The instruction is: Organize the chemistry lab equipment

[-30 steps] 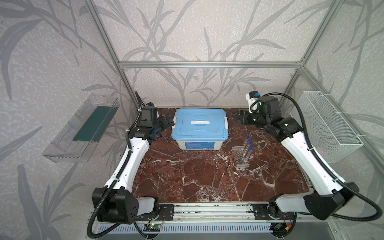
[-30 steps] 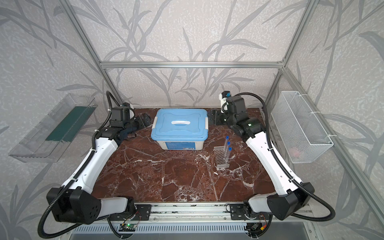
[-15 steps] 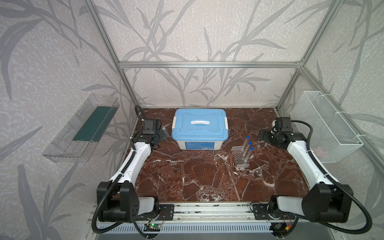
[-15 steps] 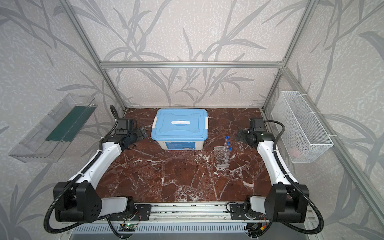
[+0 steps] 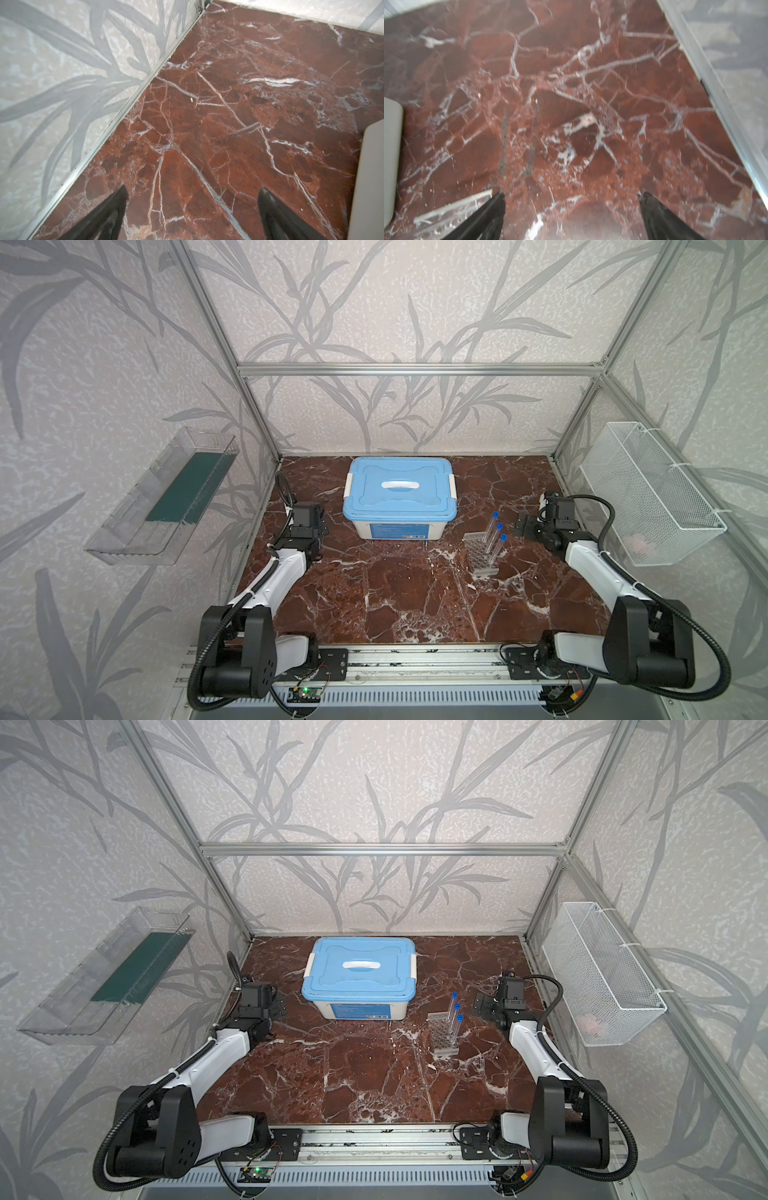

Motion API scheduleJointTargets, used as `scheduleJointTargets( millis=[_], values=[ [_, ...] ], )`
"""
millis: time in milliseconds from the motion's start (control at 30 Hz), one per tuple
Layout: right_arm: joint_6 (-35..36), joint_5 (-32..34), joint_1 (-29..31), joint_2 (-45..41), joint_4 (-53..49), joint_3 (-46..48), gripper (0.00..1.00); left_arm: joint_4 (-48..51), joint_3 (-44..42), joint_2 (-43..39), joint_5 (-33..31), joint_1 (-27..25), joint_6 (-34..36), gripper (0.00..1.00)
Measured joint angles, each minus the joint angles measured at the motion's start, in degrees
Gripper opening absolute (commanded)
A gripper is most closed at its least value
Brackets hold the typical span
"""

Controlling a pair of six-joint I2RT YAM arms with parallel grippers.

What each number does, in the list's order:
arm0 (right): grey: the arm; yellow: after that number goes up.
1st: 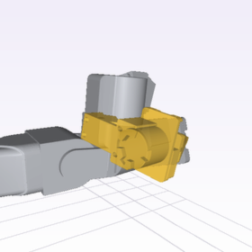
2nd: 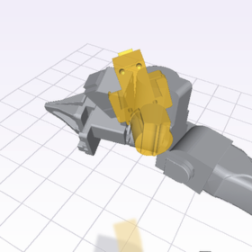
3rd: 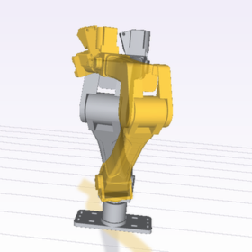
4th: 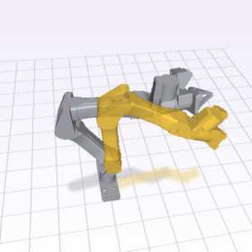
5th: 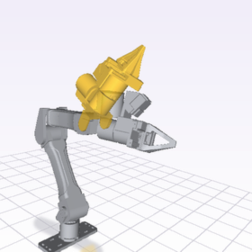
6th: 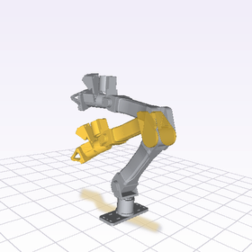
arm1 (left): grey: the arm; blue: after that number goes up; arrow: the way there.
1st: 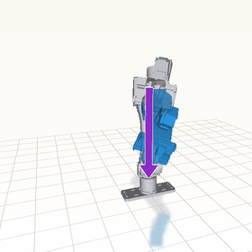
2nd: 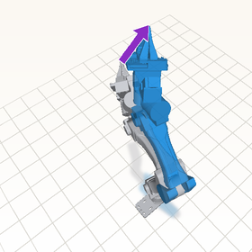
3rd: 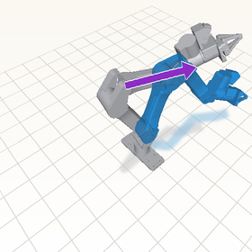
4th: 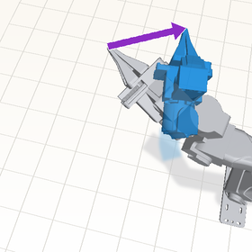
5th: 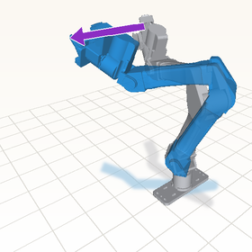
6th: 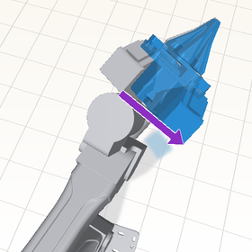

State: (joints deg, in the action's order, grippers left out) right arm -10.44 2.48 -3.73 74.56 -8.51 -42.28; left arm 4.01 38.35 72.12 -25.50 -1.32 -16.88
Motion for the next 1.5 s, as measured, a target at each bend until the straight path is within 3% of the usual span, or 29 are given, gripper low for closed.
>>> scheduleJointTargets(
  millis=[33, 133, 467, 500, 733, 1200, 1500],
  values=[
    [0.9, -0.5, 0.0, 0.2, 2.8, 0.8, 1.0, -1.7, -0.3, 0.3, -0.4, 0.0, 0.5, 0.99],
    [3.5, -2.8, 0.0, 0.4, 10.1, 4.6, 1.0, -7.0, -2.1, 1.4, 0.0, 0.0, 3.1, 0.85],
    [5.9, -7.1, 0.0, 2.9, 27.1, 13.4, 0.99, -25.0, -10.4, 3.8, 4.0, 0.7, 9.0, 0.92],
    [6.0, -7.2, 0.0, 3.0, 28.8, 14.2, 0.99, -27.4, -11.1, 4.0, 4.9, 1.0, 9.5, 0.99],
    [6.1, -7.5, 0.0, 4.0, 38.6, 16.6, 0.99, -42.3, -16.6, 7.1, 12.5, 3.1, 11.0, 0.99],
    [6.5, -6.9, 1.5, 7.5, 47.1, 18.4, 0.99, -57.3, -18.6, 16.4, 20.4, 4.8, 11.4, 0.99],
    [9.7, -3.4, 6.2, 11.7, 56.4, 21.6, 0.99, -60.2, -19.5, 17.3, 22.3, 4.8, 12.0, 0.99]
  ],
)
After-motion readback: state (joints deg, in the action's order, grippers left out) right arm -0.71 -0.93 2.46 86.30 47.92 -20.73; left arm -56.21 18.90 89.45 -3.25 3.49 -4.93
